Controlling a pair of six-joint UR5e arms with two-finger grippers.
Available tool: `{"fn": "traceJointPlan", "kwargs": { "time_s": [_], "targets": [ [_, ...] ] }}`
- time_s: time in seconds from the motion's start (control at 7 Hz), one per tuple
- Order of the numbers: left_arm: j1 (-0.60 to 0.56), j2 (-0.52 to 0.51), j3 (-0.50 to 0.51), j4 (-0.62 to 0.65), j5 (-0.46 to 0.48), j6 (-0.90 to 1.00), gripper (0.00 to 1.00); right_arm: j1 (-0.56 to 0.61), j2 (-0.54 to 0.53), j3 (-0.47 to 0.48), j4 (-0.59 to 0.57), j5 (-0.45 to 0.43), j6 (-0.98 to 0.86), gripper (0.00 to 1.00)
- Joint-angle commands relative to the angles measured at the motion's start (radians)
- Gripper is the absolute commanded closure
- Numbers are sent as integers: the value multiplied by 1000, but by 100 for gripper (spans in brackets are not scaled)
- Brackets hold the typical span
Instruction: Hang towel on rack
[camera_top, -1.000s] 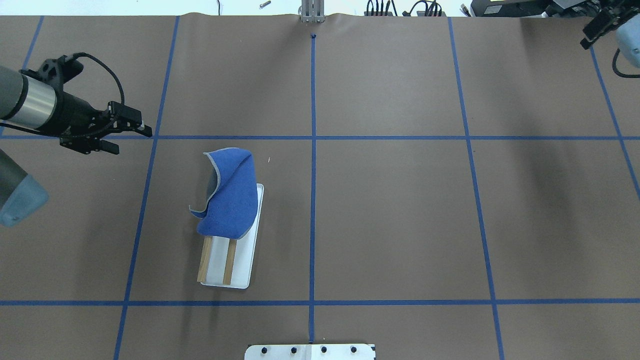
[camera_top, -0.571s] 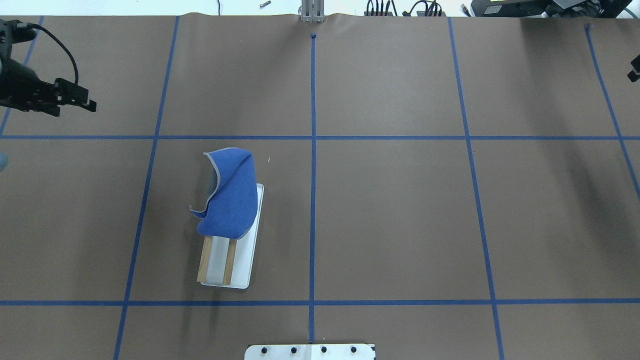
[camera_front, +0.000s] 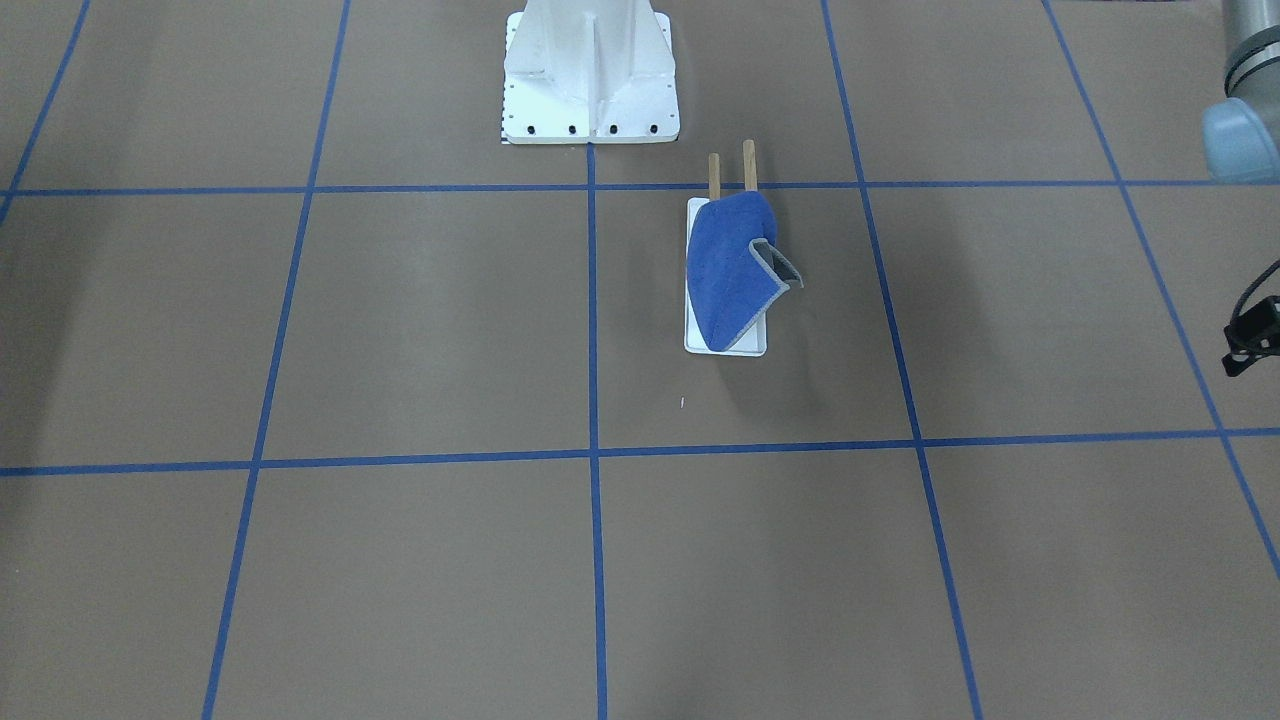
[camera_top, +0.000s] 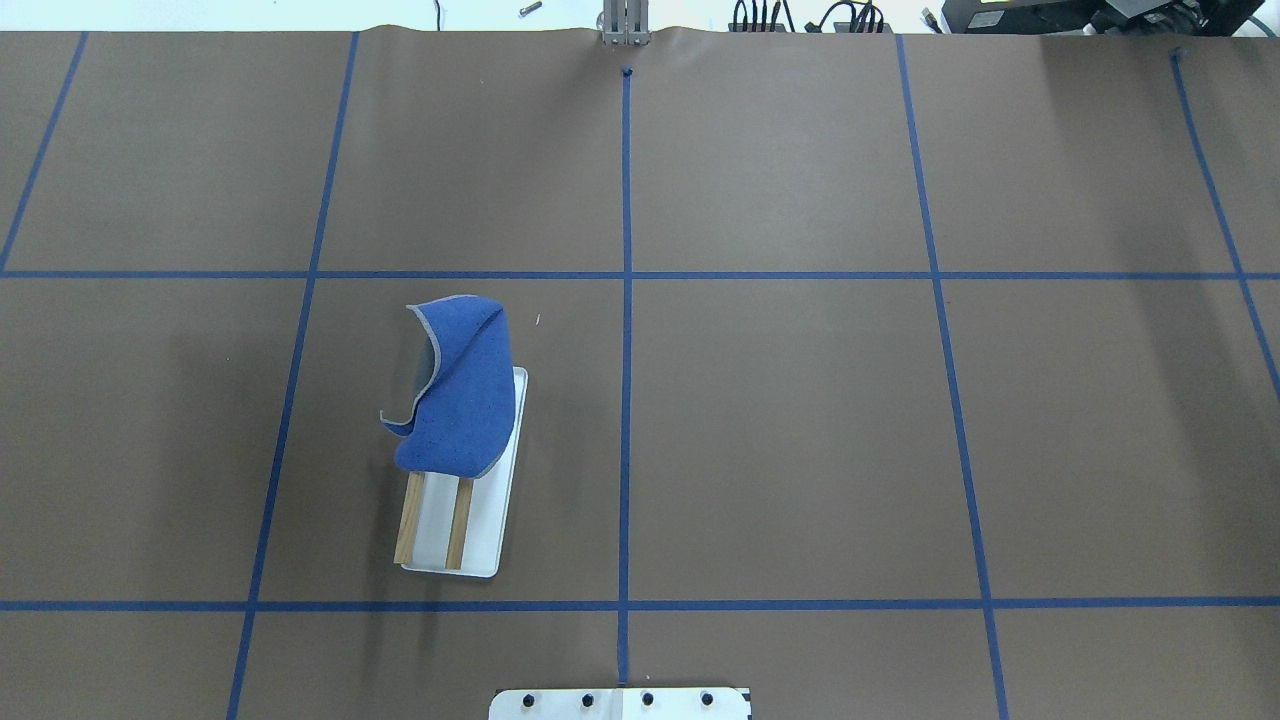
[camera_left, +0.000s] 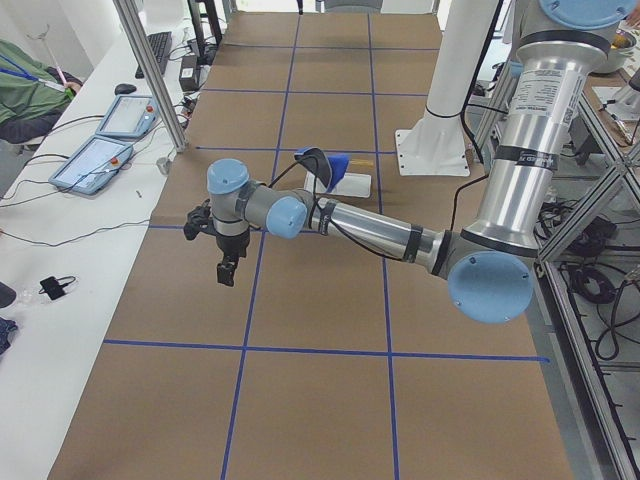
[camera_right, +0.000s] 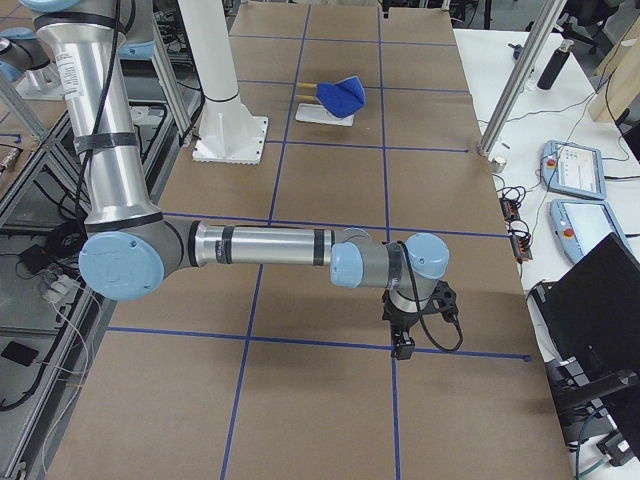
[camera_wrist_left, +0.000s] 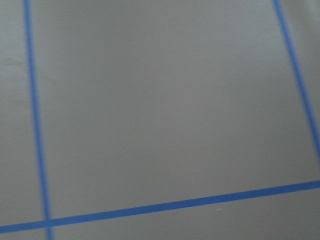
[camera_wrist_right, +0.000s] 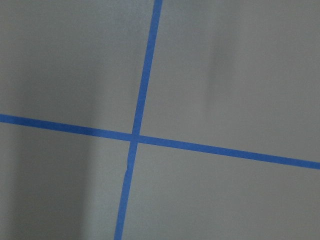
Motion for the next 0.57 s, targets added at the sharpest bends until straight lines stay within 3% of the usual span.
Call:
{"fn": "traceJointPlan", "kwargs": {
  "time_s": [0.0, 0.14, 0.29, 0.43],
  "targets": [
    [-132, 12, 119, 79, 10, 248, 2, 7, -16, 27, -9, 7, 2, 0],
    [-150, 24, 169, 68, 8, 252, 2, 9, -13, 27, -9, 7, 2, 0],
    [-204, 30, 156, 71, -33, 249, 2, 9, -11, 29, -9, 9, 5, 0],
    [-219, 62, 156, 76, -152, 241, 2, 7, -11, 35, -9, 9, 10, 0]
  ]
}}
